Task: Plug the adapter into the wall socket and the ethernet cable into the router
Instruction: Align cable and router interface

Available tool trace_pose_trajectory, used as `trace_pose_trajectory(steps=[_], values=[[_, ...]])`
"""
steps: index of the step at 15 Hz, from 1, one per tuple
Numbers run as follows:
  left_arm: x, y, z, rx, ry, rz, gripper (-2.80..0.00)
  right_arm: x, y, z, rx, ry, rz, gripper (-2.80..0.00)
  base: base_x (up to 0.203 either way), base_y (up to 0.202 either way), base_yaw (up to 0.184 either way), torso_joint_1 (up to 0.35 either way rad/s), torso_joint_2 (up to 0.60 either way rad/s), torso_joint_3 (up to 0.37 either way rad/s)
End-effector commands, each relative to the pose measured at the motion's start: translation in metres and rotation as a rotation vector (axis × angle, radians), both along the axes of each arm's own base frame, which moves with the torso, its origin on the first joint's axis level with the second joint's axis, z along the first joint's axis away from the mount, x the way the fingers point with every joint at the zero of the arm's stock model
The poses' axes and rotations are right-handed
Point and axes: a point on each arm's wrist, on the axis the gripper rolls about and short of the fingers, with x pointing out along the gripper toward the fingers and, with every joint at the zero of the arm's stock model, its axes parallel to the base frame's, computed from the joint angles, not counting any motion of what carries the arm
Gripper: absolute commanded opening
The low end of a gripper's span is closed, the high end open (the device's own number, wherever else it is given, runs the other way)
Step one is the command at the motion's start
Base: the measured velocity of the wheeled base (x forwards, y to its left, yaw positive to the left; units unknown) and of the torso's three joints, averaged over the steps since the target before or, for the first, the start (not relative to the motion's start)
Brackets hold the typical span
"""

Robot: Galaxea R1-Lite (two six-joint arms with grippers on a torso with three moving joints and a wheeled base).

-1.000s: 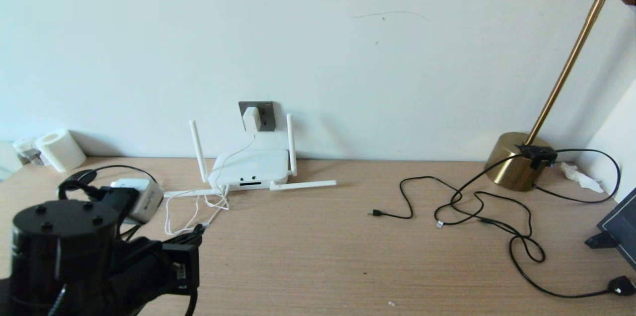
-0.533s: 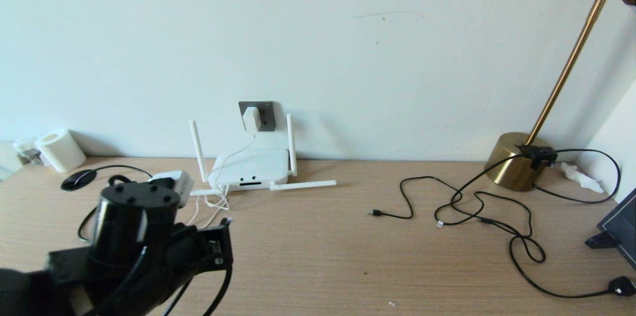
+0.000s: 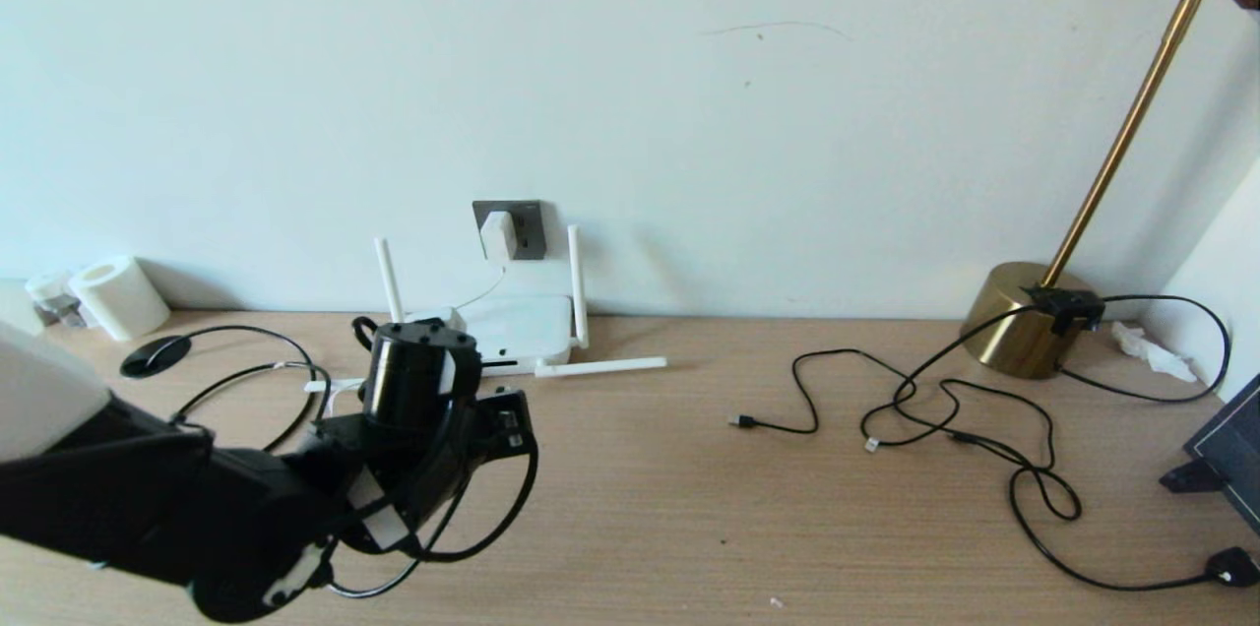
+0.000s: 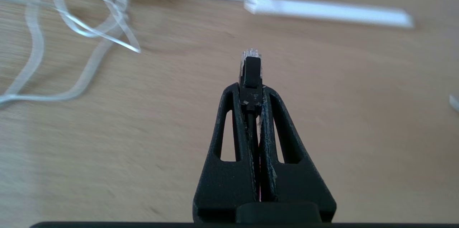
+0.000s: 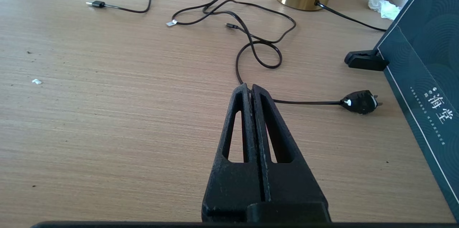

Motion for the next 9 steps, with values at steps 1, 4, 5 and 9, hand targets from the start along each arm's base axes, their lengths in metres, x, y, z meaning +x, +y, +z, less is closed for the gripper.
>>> trace_pose_trajectory(steps=[1, 4, 5, 9], values=[[0.010, 0.008, -0.006, 0.004, 0.006, 0.041, -2.80, 0.000, 0.000, 0.000, -0.001, 0.002, 0.001, -2.80, 0.000, 0.000, 0.000, 0.000, 0.00, 0.000], [0.021, 0.023, -0.015, -0.016, -0.022, 0.081, -2.80, 0.000, 0.000, 0.000, -0.001, 0.002, 0.001, -2.80, 0.000, 0.000, 0.000, 0.000, 0.00, 0.000], [0.025, 0.025, -0.024, -0.009, -0.024, 0.084, -2.80, 0.000, 0.000, 0.000, -0.001, 0.001, 0.000, -2.80, 0.000, 0.000, 0.000, 0.000, 0.00, 0.000], [0.039, 0.024, -0.045, -0.013, -0.102, 0.086, -2.80, 0.000, 0.000, 0.000, -0.001, 0.000, 0.001, -2.80, 0.000, 0.000, 0.000, 0.000, 0.00, 0.000]])
